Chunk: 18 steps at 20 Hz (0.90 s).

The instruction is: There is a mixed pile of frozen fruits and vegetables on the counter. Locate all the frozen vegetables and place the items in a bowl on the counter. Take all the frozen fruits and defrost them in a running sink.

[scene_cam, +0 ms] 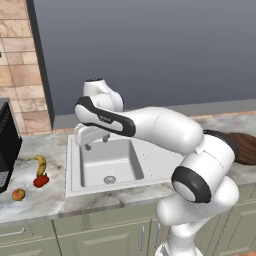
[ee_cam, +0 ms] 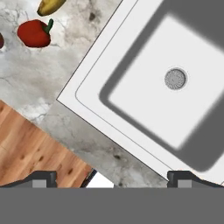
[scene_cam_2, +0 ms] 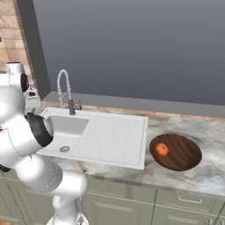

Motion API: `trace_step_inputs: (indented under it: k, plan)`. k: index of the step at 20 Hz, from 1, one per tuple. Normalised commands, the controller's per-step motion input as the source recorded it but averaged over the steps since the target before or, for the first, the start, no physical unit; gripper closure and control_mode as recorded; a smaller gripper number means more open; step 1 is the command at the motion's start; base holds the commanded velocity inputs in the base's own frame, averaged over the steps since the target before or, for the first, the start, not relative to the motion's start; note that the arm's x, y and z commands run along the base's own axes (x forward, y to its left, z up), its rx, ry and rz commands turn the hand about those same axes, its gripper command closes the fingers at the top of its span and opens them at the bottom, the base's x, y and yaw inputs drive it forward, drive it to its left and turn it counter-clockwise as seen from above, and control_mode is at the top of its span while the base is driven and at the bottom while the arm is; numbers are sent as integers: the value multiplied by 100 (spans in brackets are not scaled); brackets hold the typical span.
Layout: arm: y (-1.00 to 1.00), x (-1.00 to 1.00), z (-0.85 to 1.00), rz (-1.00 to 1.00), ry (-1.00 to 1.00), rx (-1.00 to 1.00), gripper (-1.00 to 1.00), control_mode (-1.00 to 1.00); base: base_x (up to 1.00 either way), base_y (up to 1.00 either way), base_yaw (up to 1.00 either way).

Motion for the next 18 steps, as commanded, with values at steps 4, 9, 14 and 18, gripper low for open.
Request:
trace_step_inputs:
  k: [4,9,14,18]
  plan:
    - [27,16,-12,0,0,0,-100,-100,0,0,0]
    - [29,16,-10,0,0,0,-100,-100,0,0,0]
    - [28,5,-6,0,0,0,-100,-100,0,0,0]
    - [24,0,-6,-2,3,0,-100,-100,0,0,0]
